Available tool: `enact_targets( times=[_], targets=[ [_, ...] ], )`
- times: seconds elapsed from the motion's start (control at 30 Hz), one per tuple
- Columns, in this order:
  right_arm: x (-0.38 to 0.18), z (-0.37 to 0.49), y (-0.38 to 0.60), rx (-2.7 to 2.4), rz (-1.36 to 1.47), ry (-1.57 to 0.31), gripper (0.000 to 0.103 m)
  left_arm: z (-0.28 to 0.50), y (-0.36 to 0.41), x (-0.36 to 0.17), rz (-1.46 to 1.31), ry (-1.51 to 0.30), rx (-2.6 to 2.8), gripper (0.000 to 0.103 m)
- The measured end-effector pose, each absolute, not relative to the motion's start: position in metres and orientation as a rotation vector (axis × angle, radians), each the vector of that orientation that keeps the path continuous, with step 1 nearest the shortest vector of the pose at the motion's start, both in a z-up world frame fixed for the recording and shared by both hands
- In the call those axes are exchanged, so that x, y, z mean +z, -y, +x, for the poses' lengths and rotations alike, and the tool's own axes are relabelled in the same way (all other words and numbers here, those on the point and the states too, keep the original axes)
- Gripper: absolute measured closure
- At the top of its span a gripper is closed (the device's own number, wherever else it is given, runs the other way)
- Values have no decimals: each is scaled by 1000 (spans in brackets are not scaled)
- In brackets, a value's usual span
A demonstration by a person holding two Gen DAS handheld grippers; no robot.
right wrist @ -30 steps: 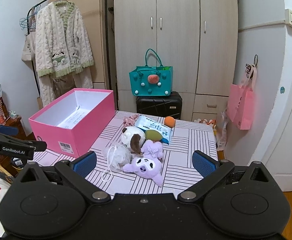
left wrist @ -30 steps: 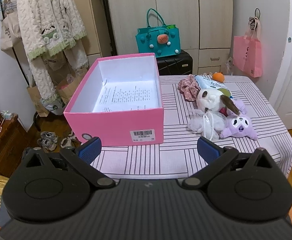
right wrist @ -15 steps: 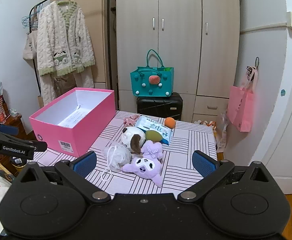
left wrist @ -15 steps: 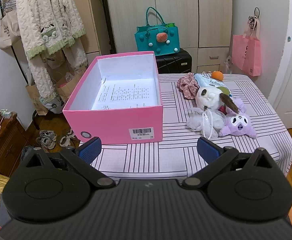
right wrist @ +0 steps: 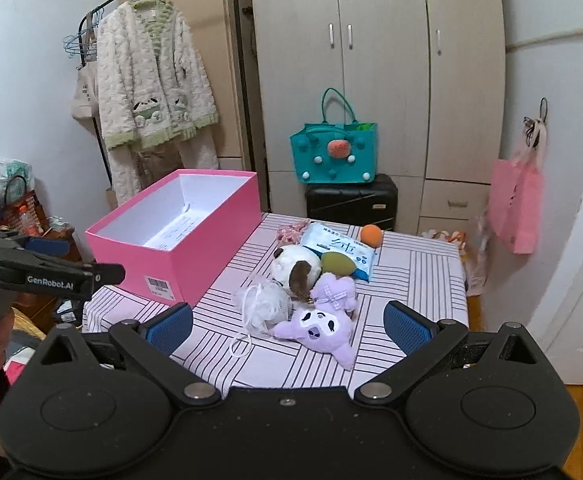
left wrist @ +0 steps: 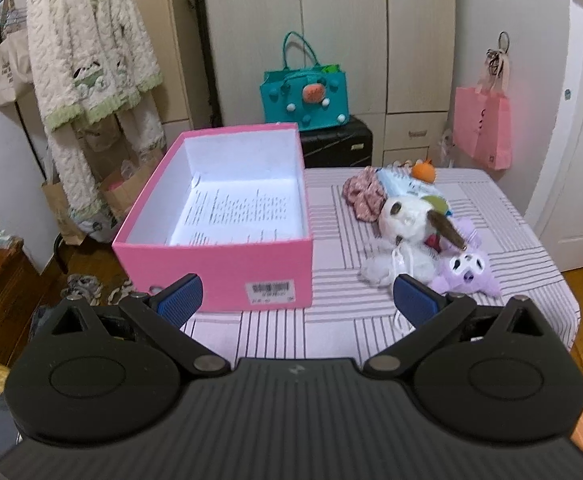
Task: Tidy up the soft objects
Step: 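Move the left tool to the purple plush and close its fingers on it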
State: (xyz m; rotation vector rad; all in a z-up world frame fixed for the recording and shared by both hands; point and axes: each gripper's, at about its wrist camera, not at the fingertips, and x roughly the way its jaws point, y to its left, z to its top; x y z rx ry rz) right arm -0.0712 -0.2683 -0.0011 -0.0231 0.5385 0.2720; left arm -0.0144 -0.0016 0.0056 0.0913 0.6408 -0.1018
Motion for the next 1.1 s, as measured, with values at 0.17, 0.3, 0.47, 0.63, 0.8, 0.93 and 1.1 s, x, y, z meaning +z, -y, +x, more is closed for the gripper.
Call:
enact_targets(
  times=[0.17,0.3,0.47,0.63,0.8,0.93,1.1],
  targets=[
    [-18,-57,272,232,-72,-489,0,-5,11,6,96,-587,-141,0],
    [-42,-47,287,263,-61,-366,0,15,20,-4,82,-596,-201,0],
    [-67,-14,306,369,19,-413,0,39,29,-21,27,-581,-308,0],
    [-90,7,300,368,-94,-451,4,57,55,-39,110,-587,-334,0],
    [-109,25,300,417,-110,-524,10,72,69,-56,83,-632,-434,2],
    [-123,39,297,433,-140,-581,18,81,85,-69,78,-660,-527,5],
    [-132,45,297,479,-158,-536,21,88,100,-80,74,-643,-625,14]
  ],
)
